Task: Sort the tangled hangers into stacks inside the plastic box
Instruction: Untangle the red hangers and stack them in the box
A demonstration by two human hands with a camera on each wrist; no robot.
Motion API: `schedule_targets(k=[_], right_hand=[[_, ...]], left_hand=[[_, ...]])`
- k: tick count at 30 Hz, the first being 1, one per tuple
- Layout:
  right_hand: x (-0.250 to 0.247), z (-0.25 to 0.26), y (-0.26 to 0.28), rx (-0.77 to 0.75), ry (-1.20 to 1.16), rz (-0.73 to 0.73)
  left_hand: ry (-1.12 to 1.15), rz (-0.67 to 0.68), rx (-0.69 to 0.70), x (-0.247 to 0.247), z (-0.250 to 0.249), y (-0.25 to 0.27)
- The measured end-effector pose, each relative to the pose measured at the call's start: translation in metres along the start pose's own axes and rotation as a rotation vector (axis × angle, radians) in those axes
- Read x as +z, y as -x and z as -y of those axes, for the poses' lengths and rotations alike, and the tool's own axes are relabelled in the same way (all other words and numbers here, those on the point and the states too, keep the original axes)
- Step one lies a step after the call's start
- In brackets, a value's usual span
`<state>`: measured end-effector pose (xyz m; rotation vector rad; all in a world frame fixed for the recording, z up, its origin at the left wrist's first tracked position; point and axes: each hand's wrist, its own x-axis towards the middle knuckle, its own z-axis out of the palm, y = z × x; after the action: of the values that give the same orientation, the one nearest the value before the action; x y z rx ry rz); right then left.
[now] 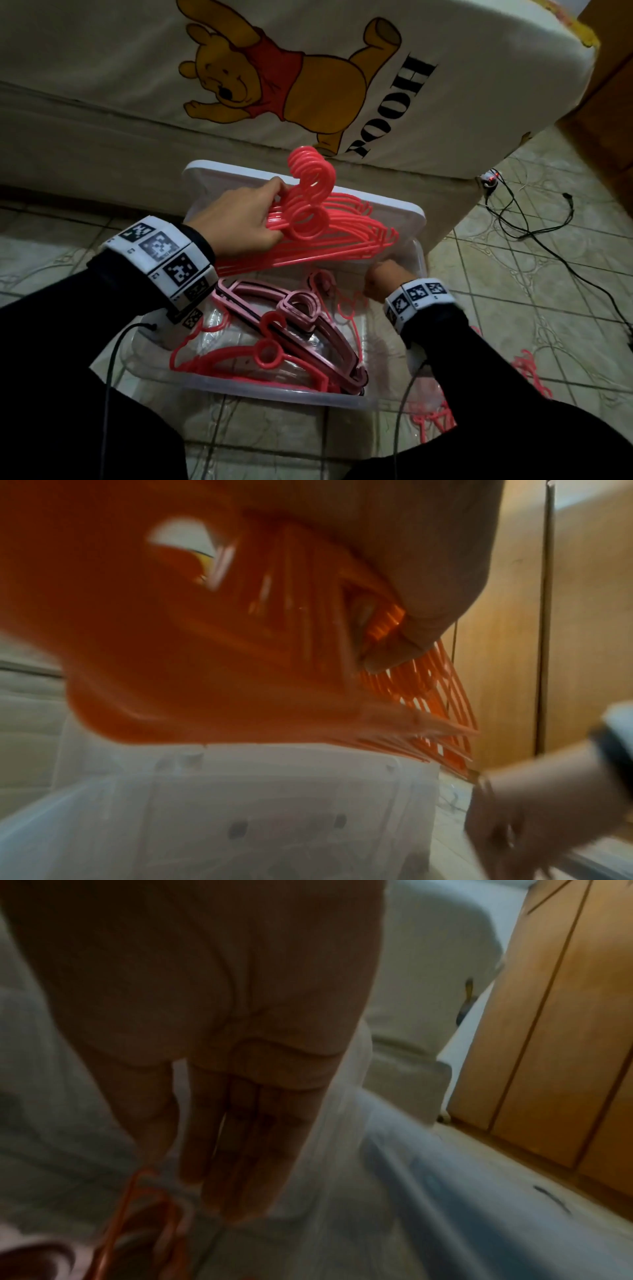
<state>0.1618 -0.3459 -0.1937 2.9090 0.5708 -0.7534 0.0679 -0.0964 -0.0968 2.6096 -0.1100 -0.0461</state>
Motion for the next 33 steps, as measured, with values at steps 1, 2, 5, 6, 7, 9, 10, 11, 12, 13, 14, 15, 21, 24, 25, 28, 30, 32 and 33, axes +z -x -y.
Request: schedule_targets(k=[1, 2, 5, 6, 7, 9, 10, 11, 12, 13, 14, 15, 21, 24, 25, 28, 30, 32, 33], right_hand=[[0.012, 0.0, -0.004, 0.008, -0.015, 0.007], [0.022, 0.0, -0.007, 0.028, -0.052, 0.01], [0.047, -0.003, -0.014, 0.065, -0.116, 0.041], [0.053, -0.003, -0.016, 0.064, -0.092, 0.063], [0.059, -0.004, -0.016, 0.056, -0.055, 0.072], [0.071, -0.007, -0.014, 0.072, -0.027, 0.048], [0.077, -0.008, -0.014, 0.084, -0.032, 0.031], [0.082, -0.007, -0.015, 0.1, -0.029, 0.048], [0.085, -0.007, -0.017, 0.135, -0.076, 0.078], [0.09, -0.006, -0.02, 0.164, -0.13, 0.129], [0.097, -0.006, -0.025, 0.181, -0.153, 0.176], [0.104, -0.005, -0.028, 0.172, -0.136, 0.205], [0.118, -0.008, -0.038, 0.13, -0.181, 0.265], [0.124, -0.009, -0.042, 0.128, -0.142, 0.142], [0.125, -0.01, -0.044, 0.134, -0.174, 0.115], [0.119, -0.01, -0.062, 0.274, -0.634, 0.115], [0.115, -0.009, -0.07, 0.389, -0.954, 0.098], [0.115, -0.01, -0.071, 0.453, -1.119, 0.054], [0.116, -0.011, -0.07, 0.464, -1.156, 0.027]], left_hand=[[-0.005, 0.012, 0.001, 0.002, -0.001, -0.001], [-0.013, 0.028, -0.001, 0.005, 0.0, -0.001], [-0.044, 0.075, -0.018, 0.014, 0.002, -0.005], [-0.055, 0.086, -0.025, 0.016, 0.004, -0.006], [-0.064, 0.093, -0.033, 0.019, 0.006, -0.007], [-0.081, 0.091, -0.046, 0.022, 0.011, -0.009], [-0.087, 0.088, -0.052, 0.023, 0.013, -0.01], [-0.088, 0.087, -0.055, 0.024, 0.016, -0.012], [-0.087, 0.089, -0.057, 0.025, 0.018, -0.013], [-0.085, 0.094, -0.058, 0.026, 0.019, -0.014], [-0.084, 0.101, -0.058, 0.027, 0.021, -0.015], [-0.081, 0.108, -0.059, 0.028, 0.021, -0.016], [-0.049, 0.117, -0.042, 0.032, 0.022, -0.022], [-0.05, 0.095, -0.044, 0.031, 0.024, -0.023], [-0.048, 0.091, -0.049, 0.031, 0.025, -0.023], [-0.049, 0.074, -0.056, 0.03, 0.026, -0.022], [-0.051, 0.072, -0.059, 0.028, 0.028, -0.022], [-0.057, 0.081, -0.067, 0.026, 0.027, -0.022], [-0.062, 0.086, -0.068, 0.025, 0.026, -0.023]])
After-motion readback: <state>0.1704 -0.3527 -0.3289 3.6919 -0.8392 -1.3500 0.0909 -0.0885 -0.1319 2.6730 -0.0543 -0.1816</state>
